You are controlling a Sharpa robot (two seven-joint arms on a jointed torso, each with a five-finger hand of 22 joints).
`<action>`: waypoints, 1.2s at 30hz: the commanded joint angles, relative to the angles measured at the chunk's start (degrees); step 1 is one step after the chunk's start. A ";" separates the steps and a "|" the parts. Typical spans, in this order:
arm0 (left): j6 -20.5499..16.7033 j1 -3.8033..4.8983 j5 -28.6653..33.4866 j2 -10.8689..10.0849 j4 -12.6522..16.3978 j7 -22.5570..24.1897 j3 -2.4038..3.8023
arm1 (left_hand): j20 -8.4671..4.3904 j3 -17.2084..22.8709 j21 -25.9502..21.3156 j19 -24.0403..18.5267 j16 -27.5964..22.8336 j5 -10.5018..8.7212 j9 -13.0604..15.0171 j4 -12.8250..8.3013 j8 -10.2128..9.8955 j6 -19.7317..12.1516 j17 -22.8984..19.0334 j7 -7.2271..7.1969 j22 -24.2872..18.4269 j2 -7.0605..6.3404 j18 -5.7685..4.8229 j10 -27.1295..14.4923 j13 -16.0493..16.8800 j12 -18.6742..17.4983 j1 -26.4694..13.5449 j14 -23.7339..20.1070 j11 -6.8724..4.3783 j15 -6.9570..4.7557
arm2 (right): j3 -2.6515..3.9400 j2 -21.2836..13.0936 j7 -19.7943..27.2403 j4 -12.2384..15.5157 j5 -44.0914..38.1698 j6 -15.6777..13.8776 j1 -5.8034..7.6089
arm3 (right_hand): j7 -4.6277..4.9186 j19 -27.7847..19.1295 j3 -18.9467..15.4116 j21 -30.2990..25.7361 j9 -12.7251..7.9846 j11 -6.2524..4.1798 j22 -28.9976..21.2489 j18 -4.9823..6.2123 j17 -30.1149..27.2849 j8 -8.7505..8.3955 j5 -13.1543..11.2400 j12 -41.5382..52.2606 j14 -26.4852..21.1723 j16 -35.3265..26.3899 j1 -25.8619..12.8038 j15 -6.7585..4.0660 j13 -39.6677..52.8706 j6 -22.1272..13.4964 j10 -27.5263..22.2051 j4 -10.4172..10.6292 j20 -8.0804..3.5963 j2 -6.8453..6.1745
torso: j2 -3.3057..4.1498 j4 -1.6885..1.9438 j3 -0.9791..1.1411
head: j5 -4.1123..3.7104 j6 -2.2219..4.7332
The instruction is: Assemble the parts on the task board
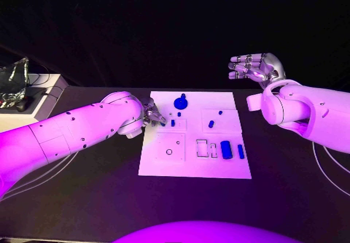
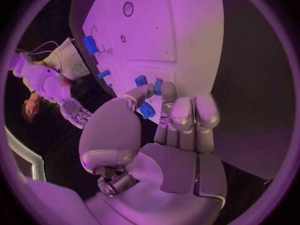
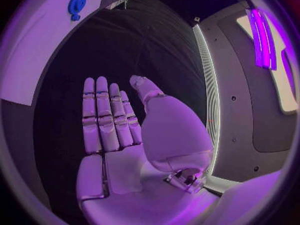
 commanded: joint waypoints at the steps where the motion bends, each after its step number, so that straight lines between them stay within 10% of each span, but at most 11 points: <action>1: -0.04 -0.20 0.93 0.47 0.30 0.77 -0.12 | -0.25 -0.04 0.26 0.15 0.37 0.00 0.07 -0.35 -0.25 1.69 -0.07 -1.35 3.32 0.81 -0.90 -0.03 0.06 0.02 0.91 0.32 -0.48 -0.23 | 0.03 0.00 0.25 0.10 -0.55 0.93 0.01 | 0.27 -0.56 -0.63 0.28 -0.03 0.09 -0.24 -0.22 -0.06 -0.05 -0.08 -0.31 -0.49 -0.24 0.14 0.09 -0.01 -0.14 -0.31 -0.02 -0.03 -0.02 | 0.00 0.05 -0.02 | -0.10 0.01; 36: -0.74 -0.20 0.85 0.16 0.25 0.59 -0.12 | -0.75 -14.22 -0.10 0.29 0.25 -0.15 0.26 9.06 -1.28 3.20 -0.48 -1.63 3.44 -0.01 -1.22 -0.17 0.60 0.07 2.59 0.22 -0.49 -0.28 | 0.03 -0.19 0.31 0.17 -0.57 0.73 0.01 | 0.29 -1.27 -3.31 0.37 -0.02 0.15 -0.89 -0.32 -0.08 -0.06 0.36 -0.29 -1.26 -0.26 0.07 0.36 0.00 -0.26 -0.41 -0.36 0.29 0.45 | 0.01 0.04 -0.10 | -0.36 -0.12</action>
